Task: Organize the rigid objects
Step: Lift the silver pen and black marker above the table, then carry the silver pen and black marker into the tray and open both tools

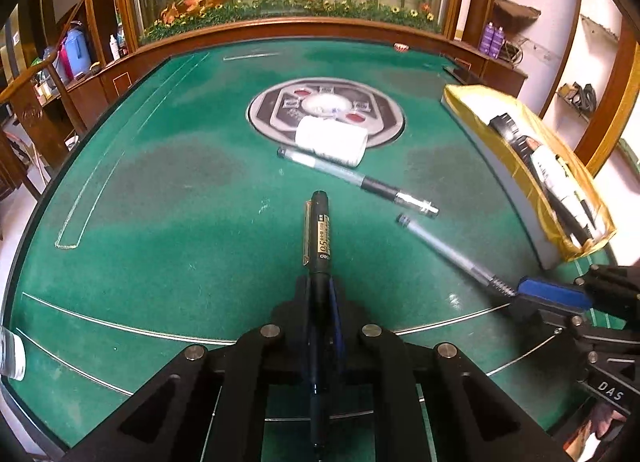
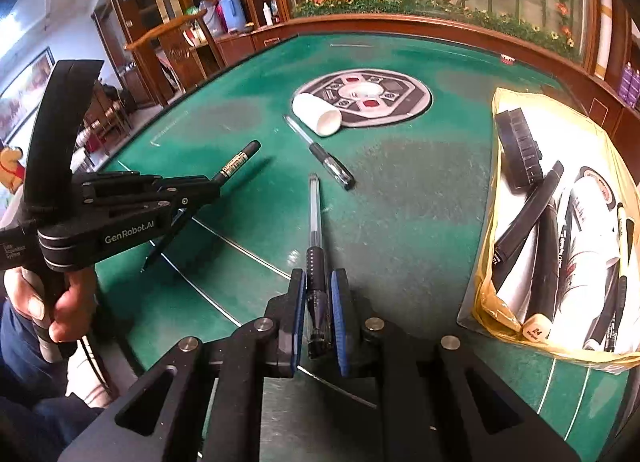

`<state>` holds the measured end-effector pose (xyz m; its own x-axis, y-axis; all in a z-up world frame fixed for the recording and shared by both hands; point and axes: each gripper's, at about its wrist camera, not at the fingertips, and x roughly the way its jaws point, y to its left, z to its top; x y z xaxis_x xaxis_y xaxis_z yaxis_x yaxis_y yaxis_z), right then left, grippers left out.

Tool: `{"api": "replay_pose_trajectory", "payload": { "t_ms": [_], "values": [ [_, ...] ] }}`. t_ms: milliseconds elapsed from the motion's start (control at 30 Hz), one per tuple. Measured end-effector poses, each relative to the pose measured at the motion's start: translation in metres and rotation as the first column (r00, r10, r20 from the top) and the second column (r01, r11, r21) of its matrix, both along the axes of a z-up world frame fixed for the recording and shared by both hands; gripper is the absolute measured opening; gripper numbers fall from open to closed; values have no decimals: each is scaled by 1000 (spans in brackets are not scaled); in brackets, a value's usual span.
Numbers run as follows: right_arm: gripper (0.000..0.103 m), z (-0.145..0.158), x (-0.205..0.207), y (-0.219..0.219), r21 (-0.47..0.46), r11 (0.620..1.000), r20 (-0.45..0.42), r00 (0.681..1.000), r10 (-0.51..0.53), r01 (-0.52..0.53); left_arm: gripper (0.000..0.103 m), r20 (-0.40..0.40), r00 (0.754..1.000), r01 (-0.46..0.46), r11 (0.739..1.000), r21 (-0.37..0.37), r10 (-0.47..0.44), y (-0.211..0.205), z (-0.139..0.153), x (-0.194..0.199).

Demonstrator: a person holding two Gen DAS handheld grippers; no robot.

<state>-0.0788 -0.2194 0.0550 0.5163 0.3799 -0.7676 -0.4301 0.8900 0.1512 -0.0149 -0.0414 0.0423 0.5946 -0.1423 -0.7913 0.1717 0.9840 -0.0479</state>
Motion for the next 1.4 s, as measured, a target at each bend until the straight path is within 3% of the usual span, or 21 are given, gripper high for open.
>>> {"api": "replay_pose_trajectory", "payload": {
  "t_ms": [400,700,1100,1400],
  "values": [
    [13,-16,5,14,-107,993,-52,998,38,-43,9,-4,1000,2,1000,-2,-2,-1,2,-1],
    [12,-18,5,25,-183,982,-16,999,50,-53,9,-2,1000,0,1000,-15,0,3,1,-1],
    [12,13,-1,-9,-13,999,45,998,-36,36,9,31,999,42,999,-30,-41,-15,20,-8],
    [12,36,-5,-87,144,963,82,967,-239,226,9,47,983,183,981,-59,-180,-77,46,-7]
  ]
}}
